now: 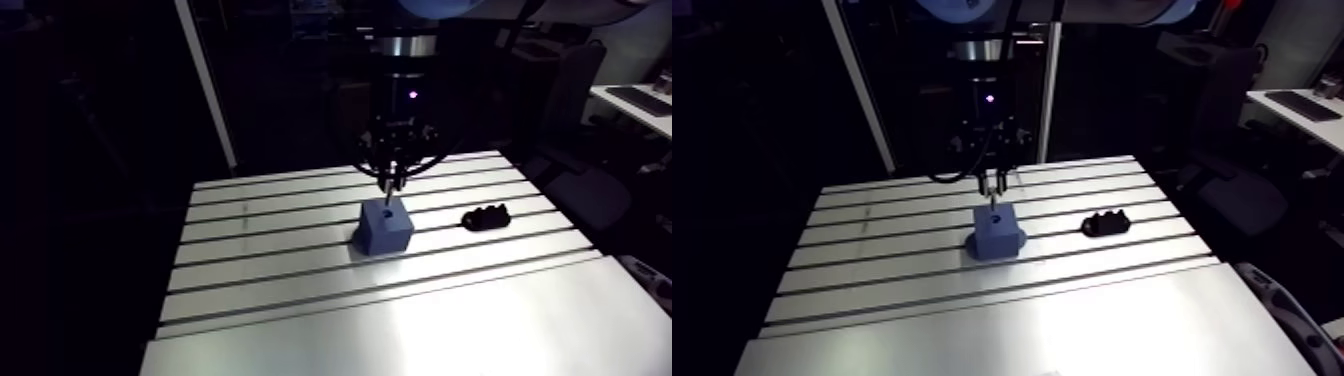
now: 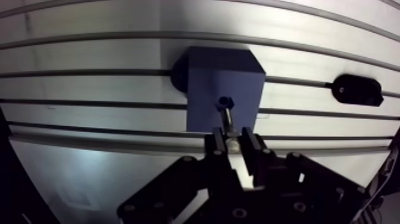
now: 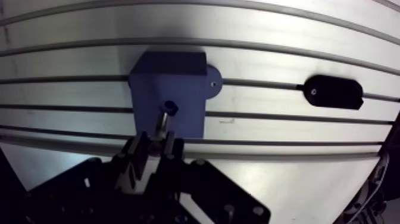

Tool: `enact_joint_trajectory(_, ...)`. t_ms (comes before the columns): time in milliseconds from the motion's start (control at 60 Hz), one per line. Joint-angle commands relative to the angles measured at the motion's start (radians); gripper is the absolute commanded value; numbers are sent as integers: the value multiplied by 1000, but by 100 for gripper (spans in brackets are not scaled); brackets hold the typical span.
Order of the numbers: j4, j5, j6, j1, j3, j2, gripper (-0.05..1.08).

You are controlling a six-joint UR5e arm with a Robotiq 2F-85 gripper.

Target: Pick up the M10 bolt and insert it into the hex recess until seated.

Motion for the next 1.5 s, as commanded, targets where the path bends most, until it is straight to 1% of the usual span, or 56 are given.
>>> enact_joint_trajectory(17,0,-4,1,0,9,0,79)
enact_joint_trajectory(967,-5,-2,-2,-4,18,17,79)
enact_joint_trajectory(1133,-44,-1,-9,-3,19,19,79)
enact_joint_trajectory(1317,-45,-2,-11,-3,19,25,79)
enact_joint_trajectory(1400,-45,2,-11,-3,19,25,79)
enact_joint_trajectory(1500,-45,2,-11,-3,19,26,79)
